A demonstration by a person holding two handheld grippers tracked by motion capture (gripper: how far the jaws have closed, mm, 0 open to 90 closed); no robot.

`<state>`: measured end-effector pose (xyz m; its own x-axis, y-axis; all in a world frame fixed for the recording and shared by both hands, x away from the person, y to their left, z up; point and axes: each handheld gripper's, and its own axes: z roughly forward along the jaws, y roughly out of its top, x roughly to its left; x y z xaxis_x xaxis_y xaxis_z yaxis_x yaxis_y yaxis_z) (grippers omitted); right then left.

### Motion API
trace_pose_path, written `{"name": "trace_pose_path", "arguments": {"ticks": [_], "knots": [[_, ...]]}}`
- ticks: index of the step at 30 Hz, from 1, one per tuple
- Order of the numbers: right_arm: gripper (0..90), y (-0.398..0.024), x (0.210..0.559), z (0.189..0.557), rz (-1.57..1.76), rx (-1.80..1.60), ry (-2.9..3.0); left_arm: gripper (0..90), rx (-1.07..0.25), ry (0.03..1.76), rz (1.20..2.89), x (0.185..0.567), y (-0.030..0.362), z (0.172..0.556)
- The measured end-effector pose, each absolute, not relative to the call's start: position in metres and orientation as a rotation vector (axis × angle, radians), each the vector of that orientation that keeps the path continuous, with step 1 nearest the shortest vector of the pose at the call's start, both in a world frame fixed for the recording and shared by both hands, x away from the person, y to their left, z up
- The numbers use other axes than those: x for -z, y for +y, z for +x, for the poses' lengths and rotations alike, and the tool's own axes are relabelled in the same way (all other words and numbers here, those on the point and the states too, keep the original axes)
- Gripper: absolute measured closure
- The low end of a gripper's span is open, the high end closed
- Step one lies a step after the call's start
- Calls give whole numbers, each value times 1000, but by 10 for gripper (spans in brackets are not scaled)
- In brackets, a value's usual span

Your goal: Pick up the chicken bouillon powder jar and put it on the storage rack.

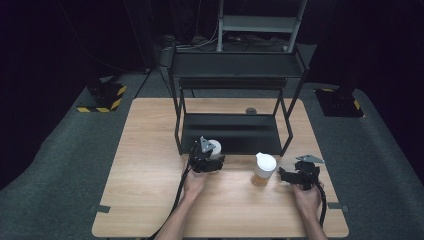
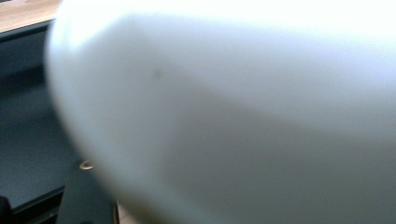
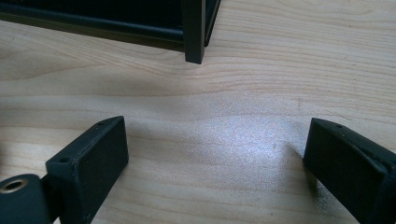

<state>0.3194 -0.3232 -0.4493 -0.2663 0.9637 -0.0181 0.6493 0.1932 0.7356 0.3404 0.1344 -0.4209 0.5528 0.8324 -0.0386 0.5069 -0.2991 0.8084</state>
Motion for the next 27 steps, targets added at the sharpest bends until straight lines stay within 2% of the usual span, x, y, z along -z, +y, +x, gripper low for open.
{"name": "trace_pose_path", "arguments": {"ticks": [10, 27], "knots": [[58, -323, 449, 319, 1502, -857, 1990, 326, -485, 1042, 2002, 404, 136, 344], [58, -323, 449, 319, 1500, -857, 1990, 332, -380, 935, 2073, 348, 142, 359]]}}
